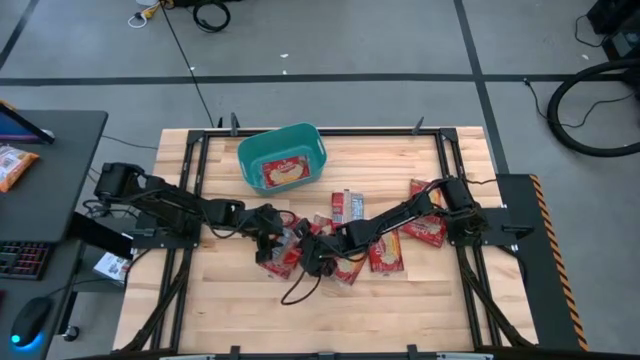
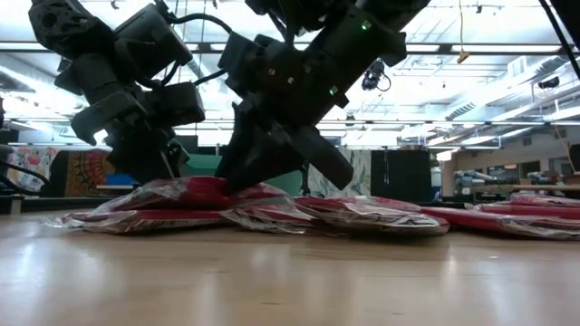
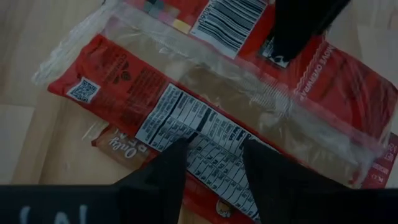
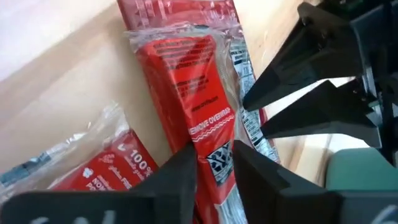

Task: Sort popcorn bags into baskets
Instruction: Put the red popcorn bag into the green bin

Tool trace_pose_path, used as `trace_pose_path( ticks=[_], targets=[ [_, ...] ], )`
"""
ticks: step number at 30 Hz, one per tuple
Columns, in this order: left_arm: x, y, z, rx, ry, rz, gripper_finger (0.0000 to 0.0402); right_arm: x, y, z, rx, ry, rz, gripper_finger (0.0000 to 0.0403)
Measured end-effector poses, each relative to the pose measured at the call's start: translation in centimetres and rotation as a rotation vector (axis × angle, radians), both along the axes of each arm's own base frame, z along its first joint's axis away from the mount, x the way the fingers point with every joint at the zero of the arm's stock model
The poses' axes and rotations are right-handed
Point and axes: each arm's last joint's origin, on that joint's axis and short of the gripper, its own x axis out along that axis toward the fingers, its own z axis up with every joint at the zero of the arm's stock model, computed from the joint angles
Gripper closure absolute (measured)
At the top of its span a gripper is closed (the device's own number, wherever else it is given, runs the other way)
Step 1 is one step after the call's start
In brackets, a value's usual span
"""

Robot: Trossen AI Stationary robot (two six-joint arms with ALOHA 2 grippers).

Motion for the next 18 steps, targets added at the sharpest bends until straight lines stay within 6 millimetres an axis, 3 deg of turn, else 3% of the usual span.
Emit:
trace_pose_path(
  ticks=[6, 10, 13, 18],
  targets=[
    [-0.1, -0.2, 0.8, -0.047, -0.030, -0.039, 0.0237, 0.1, 0.1, 0.1, 0.004, -0.012, 0.007, 0.0388],
    [-0.7, -0.2, 2.7, -0.050, -0.095, -0.065, 0.0237, 0.0, 0.4, 0.5, -0.059, -0.030, -0.066, 0.0389],
    [-1.5, -0.1, 4.3, -0.014, -0.150, -0.104, 0.0237, 0.0, 0.5, 2.0, -0.083, -0.043, -0.143, 0.0394],
    [-2.7, -0.7, 6.8, 0.096, -0.276, -0.183, 0.0233, -0.1, -0.3, 5.0, 0.089, 0.009, -0.234, 0.0396]
  ],
)
